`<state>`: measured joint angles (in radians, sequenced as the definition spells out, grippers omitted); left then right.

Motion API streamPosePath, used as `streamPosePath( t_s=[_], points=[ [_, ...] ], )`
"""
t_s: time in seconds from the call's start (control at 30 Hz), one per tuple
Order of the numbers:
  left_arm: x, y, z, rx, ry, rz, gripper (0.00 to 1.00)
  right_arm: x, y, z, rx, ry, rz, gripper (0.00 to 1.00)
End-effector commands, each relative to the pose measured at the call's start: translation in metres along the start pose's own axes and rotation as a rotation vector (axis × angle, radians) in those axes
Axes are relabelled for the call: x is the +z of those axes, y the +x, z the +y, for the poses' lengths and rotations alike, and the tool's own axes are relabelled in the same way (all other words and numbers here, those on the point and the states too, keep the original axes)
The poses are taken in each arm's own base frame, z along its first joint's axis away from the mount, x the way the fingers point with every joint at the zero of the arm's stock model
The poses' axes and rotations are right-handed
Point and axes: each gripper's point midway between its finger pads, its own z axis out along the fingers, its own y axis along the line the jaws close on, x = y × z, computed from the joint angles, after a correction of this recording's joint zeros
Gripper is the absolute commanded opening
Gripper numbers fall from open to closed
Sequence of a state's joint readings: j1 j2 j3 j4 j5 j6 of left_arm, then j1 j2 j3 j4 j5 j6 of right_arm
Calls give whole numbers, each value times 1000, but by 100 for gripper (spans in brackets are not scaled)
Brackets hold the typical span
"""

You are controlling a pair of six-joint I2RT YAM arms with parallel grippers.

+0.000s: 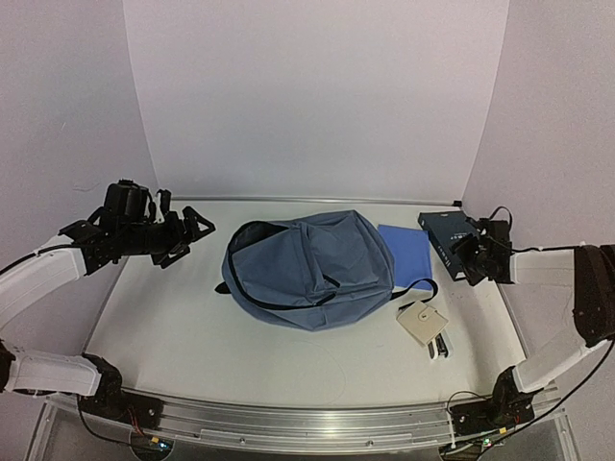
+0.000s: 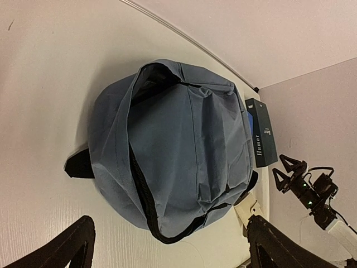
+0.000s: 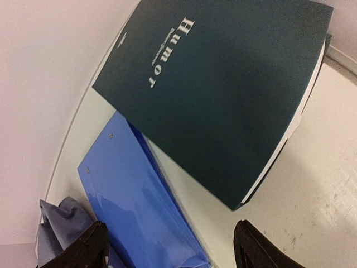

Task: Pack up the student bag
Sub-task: Pick up the book at the corner of the board.

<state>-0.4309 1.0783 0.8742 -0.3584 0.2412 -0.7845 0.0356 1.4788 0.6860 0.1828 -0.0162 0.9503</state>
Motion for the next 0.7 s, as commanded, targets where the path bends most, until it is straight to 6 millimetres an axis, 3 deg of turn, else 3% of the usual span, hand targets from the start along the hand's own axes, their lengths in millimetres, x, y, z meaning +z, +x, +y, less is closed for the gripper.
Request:
streamPosePath(
  t_s=[0.0,0.27,0.67],
  points=[
    [-12,-9,-9,13,23,-37,95,16,-14,-17,100,-26,-6,70],
    [-21,-12,-11,17,18,-56,95,29,-17,-33,137,-1,-8,64],
    [-31,-15,-11,14,10,-81,95,45,-17,-44,180,4,-3,37]
  ],
)
